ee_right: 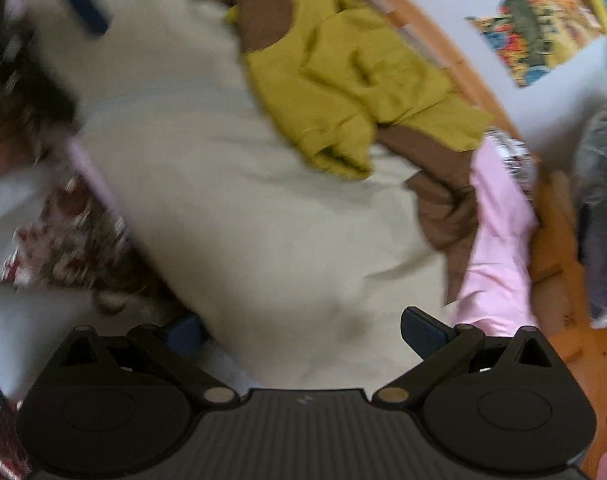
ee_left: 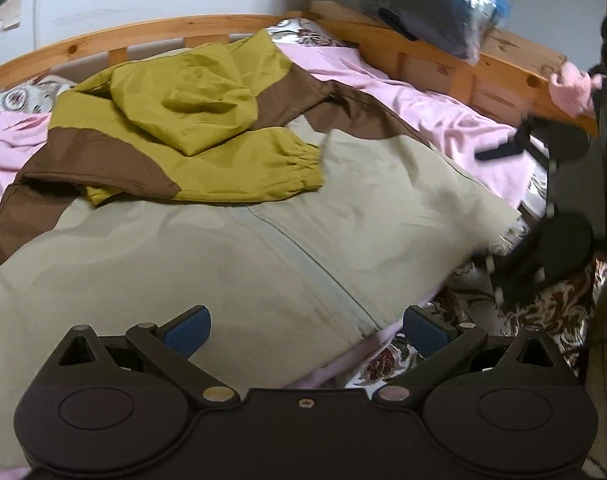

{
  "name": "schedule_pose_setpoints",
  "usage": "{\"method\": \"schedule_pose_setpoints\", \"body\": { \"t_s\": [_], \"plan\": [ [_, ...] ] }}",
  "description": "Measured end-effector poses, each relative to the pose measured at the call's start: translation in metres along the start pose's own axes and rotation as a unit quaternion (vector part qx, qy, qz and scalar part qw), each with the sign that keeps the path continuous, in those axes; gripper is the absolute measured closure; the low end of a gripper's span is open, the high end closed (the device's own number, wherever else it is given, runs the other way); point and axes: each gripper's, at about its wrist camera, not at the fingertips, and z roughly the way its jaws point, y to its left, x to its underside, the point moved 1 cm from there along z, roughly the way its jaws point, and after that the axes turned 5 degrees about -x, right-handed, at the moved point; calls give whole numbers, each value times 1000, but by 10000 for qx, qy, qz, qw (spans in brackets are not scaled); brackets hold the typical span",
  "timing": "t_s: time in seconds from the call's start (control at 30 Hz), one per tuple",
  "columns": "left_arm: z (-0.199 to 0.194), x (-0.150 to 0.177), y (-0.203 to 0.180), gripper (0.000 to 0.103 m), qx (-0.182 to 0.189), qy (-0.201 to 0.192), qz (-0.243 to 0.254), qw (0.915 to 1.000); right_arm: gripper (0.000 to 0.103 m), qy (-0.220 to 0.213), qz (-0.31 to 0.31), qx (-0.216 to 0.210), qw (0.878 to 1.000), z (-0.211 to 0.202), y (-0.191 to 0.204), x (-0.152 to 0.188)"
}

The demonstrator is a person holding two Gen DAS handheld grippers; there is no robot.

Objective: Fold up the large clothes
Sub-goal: 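Move the right tool to the beige jacket hem and grasp it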

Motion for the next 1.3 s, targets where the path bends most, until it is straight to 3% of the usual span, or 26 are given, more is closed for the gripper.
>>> {"method": "schedule_pose_setpoints", "body": {
  "t_s": [0.17, 0.5, 0.9, 1.13, 1.3],
  "plan": [
    [2, -3, -7, 1, -93, -18, 269, 9996, 1, -721, 951, 36, 9928, -15, -31, 0],
    [4, -3, 9, 1, -235, 268, 67, 9993, 1, -1213, 1755, -365, 9763, -24, -59, 3],
    [5, 4, 24, 1, -688, 616, 400, 9949, 1, -1200, 2100, -294, 9699, -19, -64, 4],
    [8, -13, 33, 22, -557, 467, 30, 9974, 1, -1183, 2704, -415, 9546, -12, -79, 11],
    [11, -23, 43, 22, -535, 476, -169, 9973, 1, -1275, 2605, -854, 9532, -13, -73, 9]
  ]
}}
